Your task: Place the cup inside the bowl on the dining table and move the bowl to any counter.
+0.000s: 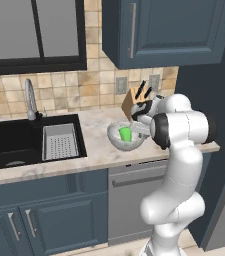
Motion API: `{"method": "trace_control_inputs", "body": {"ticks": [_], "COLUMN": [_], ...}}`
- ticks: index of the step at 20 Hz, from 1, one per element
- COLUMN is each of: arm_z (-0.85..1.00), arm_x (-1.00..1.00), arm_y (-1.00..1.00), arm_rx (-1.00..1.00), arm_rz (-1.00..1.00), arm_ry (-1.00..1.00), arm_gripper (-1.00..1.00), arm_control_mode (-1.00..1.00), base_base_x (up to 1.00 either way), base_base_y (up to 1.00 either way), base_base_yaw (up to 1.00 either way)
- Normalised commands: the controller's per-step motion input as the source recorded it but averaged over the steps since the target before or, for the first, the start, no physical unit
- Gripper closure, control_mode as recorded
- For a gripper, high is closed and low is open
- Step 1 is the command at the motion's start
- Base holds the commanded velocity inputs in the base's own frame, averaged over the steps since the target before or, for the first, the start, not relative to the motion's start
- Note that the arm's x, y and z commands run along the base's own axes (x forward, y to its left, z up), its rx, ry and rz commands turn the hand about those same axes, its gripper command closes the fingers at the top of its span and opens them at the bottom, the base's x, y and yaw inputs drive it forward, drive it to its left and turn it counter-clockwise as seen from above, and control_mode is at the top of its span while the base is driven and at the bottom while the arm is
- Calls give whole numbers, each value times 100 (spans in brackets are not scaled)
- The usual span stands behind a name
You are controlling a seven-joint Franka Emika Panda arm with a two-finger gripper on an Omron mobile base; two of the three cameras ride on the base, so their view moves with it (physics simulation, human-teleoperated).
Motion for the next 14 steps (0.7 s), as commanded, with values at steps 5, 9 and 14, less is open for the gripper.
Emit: {"method": "trace_control_inputs", "body": {"ticks": [5, 9, 14], "arm_z": [0, 0, 0], "arm_x": [0, 0, 0], "arm_y": [0, 0, 0], "arm_rx": [0, 0, 0], "arm_rz": [0, 0, 0], "arm_ry": [0, 0, 0], "arm_gripper": [100, -100, -100], "arm_control_mode": [-100, -100, -100], "base_base_x": [0, 0, 0], "base_base_y": [0, 0, 0], "base_base_yaw": [0, 0, 0]}}
